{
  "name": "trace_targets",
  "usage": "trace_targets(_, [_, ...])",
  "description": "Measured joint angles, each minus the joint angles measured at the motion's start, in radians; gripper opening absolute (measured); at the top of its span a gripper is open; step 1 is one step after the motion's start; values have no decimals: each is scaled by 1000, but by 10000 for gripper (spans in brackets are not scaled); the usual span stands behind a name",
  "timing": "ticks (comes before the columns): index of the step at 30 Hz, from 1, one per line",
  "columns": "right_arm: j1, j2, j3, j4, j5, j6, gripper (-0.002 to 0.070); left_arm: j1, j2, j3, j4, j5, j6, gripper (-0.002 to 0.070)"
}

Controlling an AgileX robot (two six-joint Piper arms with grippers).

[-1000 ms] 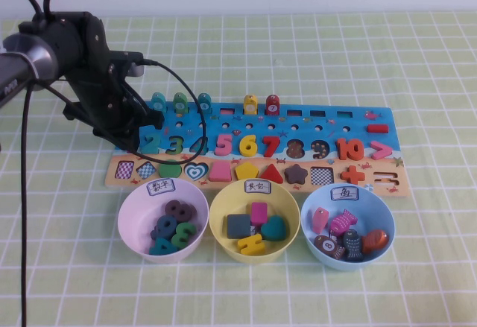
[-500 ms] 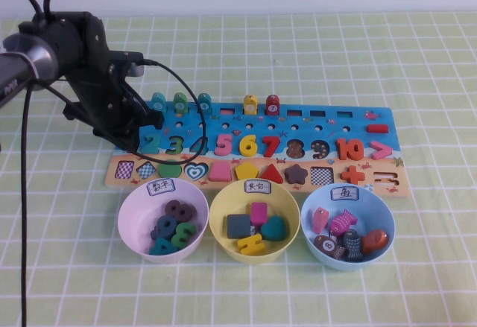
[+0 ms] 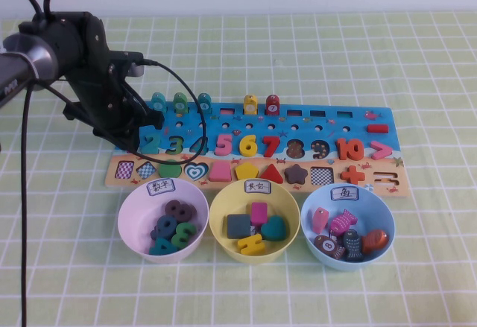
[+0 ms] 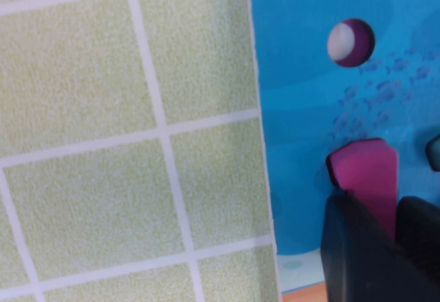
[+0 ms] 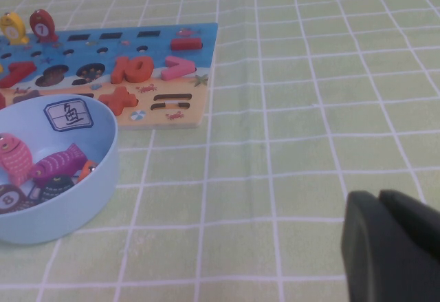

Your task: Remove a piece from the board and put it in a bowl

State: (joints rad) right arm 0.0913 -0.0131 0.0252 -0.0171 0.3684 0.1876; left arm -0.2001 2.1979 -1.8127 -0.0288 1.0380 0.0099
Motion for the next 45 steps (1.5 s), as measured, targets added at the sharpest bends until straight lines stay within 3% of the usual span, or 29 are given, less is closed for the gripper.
trace_targets(7, [0, 0, 0, 81, -15, 0, -19, 0, 0, 0, 6, 0, 2, 74])
trace_targets(14, [0, 0, 0, 823, -106, 0, -19, 0, 0, 0, 20, 0, 7, 72])
trace_targets(16, [0, 0, 0, 967, -119, 0, -19, 0, 0, 0, 21, 0, 8, 72])
trace_targets(19, [0, 0, 0, 1048, -135, 0, -19, 0, 0, 0, 29, 0, 8, 72])
trace_targets(23, [0, 0, 0, 1062, -160, -6, -19, 0, 0, 0, 29, 0, 8, 72])
trace_targets(31, [0, 29, -30, 974, -66, -188, -19, 0, 0, 0, 29, 0, 10, 72])
trace_targets(45, [6, 841, -747, 349, 391, -231, -19, 0, 0, 0, 29, 0, 10, 72])
